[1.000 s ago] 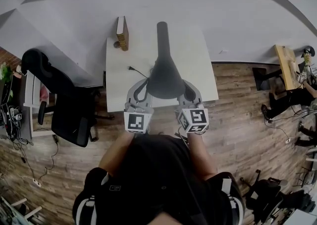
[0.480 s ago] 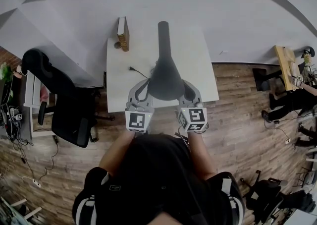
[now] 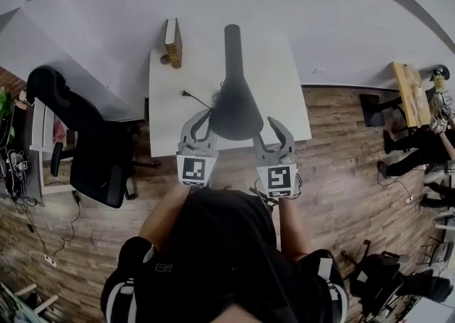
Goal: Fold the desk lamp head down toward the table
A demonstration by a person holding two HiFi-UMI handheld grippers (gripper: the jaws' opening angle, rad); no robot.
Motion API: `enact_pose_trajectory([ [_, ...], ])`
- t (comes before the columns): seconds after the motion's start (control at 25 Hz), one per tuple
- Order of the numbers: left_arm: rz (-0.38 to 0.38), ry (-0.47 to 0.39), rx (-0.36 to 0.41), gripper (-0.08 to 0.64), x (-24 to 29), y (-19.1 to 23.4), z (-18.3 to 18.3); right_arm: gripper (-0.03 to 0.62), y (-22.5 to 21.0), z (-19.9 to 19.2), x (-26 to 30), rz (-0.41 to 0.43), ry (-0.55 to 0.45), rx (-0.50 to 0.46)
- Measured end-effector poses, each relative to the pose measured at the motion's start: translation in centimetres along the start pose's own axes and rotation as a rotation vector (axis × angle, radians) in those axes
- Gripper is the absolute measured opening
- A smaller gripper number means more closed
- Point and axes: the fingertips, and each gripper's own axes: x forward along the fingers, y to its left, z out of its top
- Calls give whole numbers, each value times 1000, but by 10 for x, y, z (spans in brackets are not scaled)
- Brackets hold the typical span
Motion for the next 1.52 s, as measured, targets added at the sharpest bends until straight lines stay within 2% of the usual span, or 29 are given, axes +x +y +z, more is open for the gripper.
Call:
enact_pose_trajectory([
  [0.12,-1,14,-1,37,0,1,-3,206,2,9,-6,14,23,-155],
  [0.24,-5,23,4,37,1,1,-5,207,10,19,-7,73,25,-289],
  [0.4,-6,38,27,37,1,0,-9,197,16,27,-4,100,10,-415],
  [0.48,-6,42,31,37,0,-1,-9,172,18,31,-3,102,1,-454],
  [0.6,-1,51,27,37,0,0,-12,91,23,33,-3,109,-8,-511],
  [0.84,5,52,27,37,0,0,-15,78,23,29,-3,92,5,-560],
  [1.04,-37,56,-12,39,-2,-1,-21,72,21,29,-1,79,15,-572],
  [1.12,-50,67,20,72,-8,-4,-24,72,20,29,-1,80,13,-573],
  [1.24,-60,96,90,200,-21,-8,-26,72,20,30,-2,82,6,-571],
  [1.32,-72,121,149,222,-31,-10,-26,72,20,30,-3,83,2,-570],
  [1.4,-90,148,244,242,-40,-13,-19,72,21,30,-3,83,-4,-566],
  [1.52,-99,142,443,249,-48,-20,4,72,22,30,-3,84,-9,-564],
])
